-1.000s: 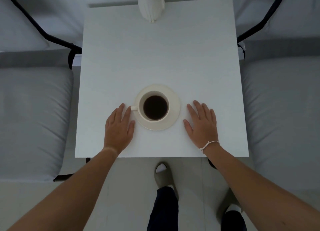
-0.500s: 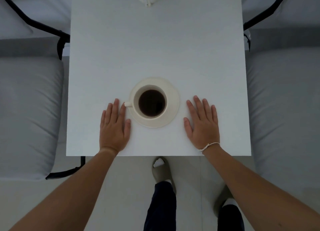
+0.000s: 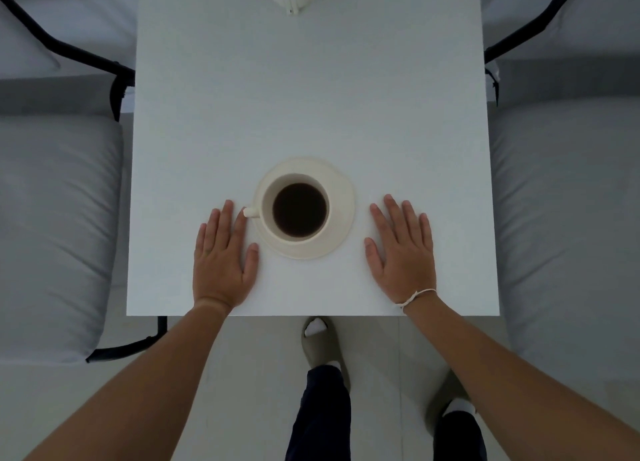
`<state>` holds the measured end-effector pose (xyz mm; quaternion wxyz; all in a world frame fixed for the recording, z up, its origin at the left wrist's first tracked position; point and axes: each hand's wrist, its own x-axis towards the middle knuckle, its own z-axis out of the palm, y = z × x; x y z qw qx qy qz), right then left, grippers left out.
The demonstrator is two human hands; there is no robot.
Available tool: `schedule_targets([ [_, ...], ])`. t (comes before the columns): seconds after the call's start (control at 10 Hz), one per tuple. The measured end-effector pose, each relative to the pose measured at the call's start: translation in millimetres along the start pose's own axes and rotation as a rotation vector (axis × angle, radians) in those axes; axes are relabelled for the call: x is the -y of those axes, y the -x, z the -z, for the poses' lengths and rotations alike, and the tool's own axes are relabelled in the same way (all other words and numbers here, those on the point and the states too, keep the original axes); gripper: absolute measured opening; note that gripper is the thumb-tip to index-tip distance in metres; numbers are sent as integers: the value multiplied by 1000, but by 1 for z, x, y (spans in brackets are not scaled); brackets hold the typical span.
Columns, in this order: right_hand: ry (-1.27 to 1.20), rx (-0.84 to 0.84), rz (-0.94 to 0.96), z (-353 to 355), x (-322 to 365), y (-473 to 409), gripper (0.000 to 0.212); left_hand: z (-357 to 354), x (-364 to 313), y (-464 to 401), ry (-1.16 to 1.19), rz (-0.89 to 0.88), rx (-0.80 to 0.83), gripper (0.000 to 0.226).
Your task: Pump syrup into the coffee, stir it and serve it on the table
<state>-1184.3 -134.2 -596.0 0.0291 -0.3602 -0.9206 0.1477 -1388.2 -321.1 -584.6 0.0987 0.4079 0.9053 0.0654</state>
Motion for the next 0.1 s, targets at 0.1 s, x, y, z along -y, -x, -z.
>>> schedule_targets([
  [0.1,-308,-110,-60,8,3,-7,46,-5,2,-1,20,-2,-36,60],
])
